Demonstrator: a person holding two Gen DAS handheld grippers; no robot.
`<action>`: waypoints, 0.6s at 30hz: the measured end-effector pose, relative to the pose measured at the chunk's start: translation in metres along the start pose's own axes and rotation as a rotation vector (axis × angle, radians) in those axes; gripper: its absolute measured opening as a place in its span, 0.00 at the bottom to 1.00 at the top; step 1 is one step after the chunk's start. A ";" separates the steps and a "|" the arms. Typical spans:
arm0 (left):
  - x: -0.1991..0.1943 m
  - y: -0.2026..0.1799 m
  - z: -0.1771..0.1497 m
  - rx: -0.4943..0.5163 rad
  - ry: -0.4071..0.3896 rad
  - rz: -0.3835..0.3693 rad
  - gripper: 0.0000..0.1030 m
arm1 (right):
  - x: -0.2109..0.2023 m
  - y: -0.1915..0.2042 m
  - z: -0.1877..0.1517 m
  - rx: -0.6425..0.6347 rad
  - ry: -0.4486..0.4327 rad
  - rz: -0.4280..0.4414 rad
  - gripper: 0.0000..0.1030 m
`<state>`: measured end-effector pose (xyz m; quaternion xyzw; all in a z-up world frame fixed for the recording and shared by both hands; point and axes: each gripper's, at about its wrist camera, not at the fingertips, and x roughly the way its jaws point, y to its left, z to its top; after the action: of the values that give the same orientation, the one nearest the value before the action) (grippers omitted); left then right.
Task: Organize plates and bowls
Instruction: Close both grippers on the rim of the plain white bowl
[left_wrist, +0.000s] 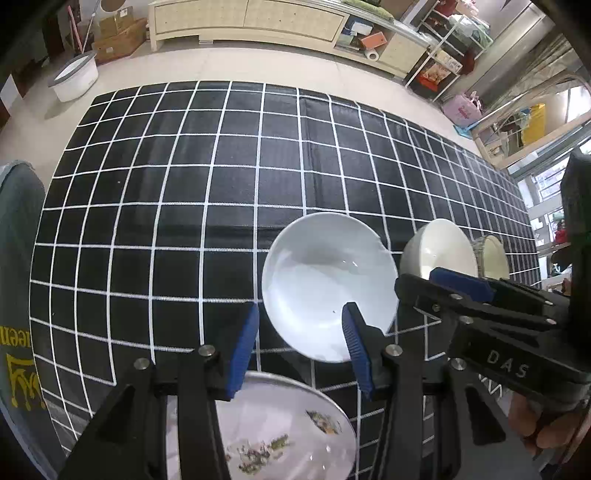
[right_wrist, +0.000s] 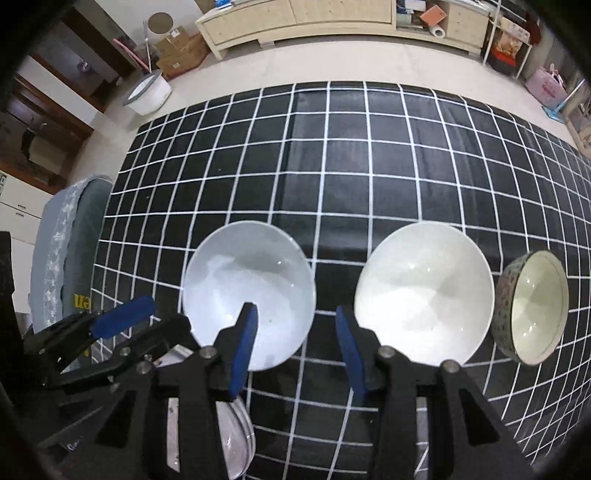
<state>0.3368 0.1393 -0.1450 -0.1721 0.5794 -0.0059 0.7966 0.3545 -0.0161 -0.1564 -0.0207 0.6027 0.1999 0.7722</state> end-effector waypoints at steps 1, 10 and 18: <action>0.004 0.001 0.002 0.003 0.003 0.002 0.43 | 0.002 -0.001 0.002 0.000 -0.001 -0.003 0.47; 0.032 0.012 0.009 -0.012 0.020 0.028 0.41 | 0.025 -0.001 0.009 -0.009 0.018 0.003 0.43; 0.043 0.011 0.009 0.003 0.019 0.044 0.15 | 0.031 -0.004 0.002 -0.020 -0.008 -0.055 0.16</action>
<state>0.3570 0.1431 -0.1850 -0.1579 0.5907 0.0092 0.7912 0.3633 -0.0103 -0.1857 -0.0442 0.5970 0.1846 0.7795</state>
